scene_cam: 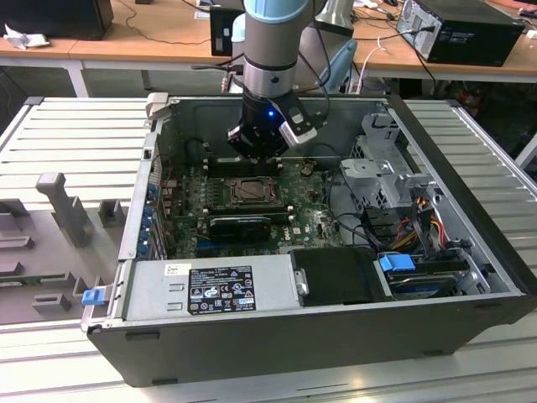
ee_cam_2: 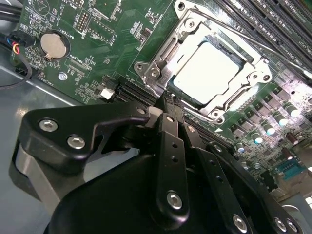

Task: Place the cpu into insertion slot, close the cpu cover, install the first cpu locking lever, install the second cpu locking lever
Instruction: 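Install the second cpu locking lever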

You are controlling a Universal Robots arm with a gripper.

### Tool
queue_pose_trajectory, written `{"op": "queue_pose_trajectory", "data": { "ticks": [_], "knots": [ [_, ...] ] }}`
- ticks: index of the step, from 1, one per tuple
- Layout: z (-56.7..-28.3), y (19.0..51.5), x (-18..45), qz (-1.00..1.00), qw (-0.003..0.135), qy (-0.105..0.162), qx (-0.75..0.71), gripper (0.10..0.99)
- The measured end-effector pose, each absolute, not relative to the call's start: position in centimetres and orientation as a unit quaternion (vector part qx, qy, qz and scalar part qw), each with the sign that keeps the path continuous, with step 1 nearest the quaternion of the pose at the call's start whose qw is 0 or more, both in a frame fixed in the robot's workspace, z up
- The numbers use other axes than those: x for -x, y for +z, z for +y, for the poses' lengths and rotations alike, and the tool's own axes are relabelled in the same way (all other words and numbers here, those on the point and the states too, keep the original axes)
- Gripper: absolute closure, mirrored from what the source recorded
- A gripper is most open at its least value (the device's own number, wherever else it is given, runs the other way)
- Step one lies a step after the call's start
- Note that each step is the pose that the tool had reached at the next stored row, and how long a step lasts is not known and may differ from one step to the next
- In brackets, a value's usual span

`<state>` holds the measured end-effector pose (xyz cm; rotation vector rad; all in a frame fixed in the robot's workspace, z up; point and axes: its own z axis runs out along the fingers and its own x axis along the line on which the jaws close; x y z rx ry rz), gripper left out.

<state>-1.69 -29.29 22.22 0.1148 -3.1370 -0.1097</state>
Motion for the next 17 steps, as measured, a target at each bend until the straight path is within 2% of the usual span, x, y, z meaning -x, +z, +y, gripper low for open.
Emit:
{"op": "queue_pose_trajectory", "data": {
  "ticks": [17],
  "knots": [
    [-30.3, 23.3, 1.7, -0.999, 0.001, -0.022, -0.036, 0.980]
  ]
}}
